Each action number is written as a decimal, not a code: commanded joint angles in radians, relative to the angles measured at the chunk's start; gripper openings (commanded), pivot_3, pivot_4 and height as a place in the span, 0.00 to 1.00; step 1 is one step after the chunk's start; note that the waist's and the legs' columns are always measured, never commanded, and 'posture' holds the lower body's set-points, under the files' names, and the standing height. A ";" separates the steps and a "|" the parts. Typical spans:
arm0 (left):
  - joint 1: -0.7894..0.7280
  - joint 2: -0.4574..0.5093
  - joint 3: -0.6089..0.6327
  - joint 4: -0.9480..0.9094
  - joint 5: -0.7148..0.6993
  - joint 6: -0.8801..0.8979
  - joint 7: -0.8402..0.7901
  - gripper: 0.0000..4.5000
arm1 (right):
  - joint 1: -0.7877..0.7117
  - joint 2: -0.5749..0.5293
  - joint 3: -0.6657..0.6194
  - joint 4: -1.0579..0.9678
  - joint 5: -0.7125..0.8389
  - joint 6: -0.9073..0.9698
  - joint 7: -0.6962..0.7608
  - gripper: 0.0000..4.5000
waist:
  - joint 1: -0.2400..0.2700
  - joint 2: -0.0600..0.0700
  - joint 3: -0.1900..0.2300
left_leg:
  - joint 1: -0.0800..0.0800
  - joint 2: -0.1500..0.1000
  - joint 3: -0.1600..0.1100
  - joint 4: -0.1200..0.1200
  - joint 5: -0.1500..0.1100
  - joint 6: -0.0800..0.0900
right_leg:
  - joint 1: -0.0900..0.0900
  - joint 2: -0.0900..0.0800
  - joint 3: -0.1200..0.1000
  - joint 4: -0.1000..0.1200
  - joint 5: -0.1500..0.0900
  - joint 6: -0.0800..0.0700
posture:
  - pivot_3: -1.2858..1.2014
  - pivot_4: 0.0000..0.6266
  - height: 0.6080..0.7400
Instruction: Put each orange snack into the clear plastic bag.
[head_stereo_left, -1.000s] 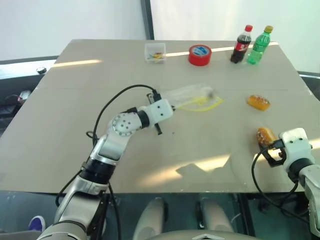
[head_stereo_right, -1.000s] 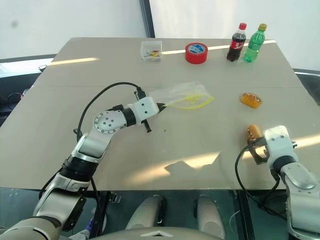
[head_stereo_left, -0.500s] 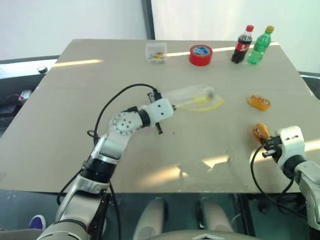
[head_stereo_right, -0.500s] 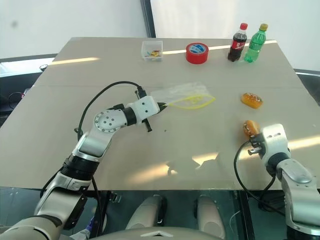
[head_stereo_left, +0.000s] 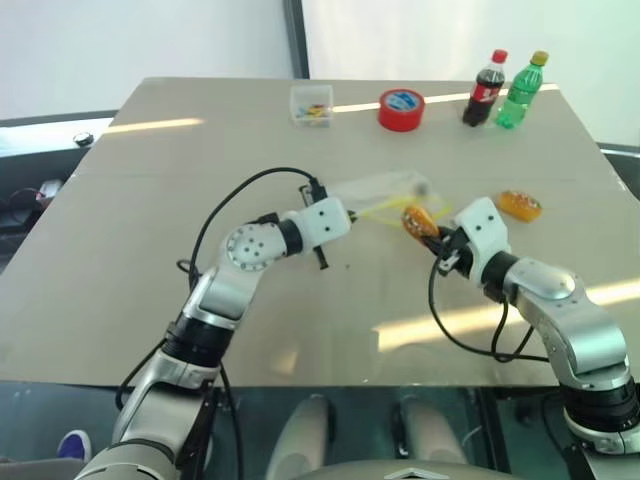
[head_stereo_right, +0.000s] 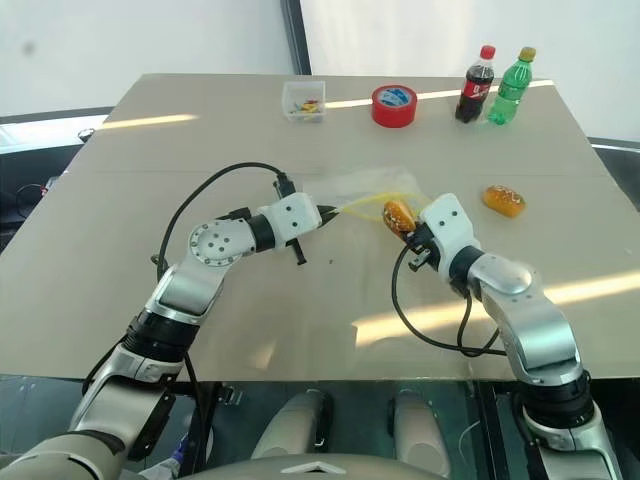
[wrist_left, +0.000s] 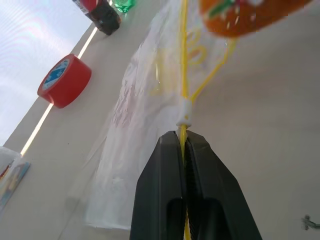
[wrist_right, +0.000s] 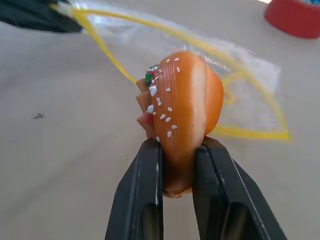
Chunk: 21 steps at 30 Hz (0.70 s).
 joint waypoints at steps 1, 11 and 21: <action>0.008 0.011 -0.002 -0.062 -0.008 -0.046 -0.010 0.00 | -0.059 -0.016 0.004 0.033 -0.008 -0.048 0.015 0.17 | 0.001 0.000 0.000 | 0.000 0.000 0.000 0.000 0.000 0.000 | 0.000 0.000 0.000 0.000 0.000 0.000 | 0.52 0.24 1.00; 0.023 0.021 -0.018 -0.072 -0.013 -0.118 -0.043 0.00 | -0.198 0.065 0.068 0.171 -0.008 -0.102 0.016 0.17 | 0.001 0.000 0.000 | 0.000 0.000 0.000 0.000 0.000 0.000 | 0.000 0.000 0.000 0.000 0.000 0.000 | 0.52 0.24 1.00; 0.029 0.017 -0.006 -0.058 0.004 -0.122 -0.016 0.00 | -0.238 0.101 0.154 0.357 -0.083 -0.302 0.064 0.35 | 0.001 0.000 0.000 | -0.001 0.000 0.001 0.000 0.000 0.000 | -0.002 0.000 0.001 0.001 0.000 0.000 | 0.52 0.24 1.00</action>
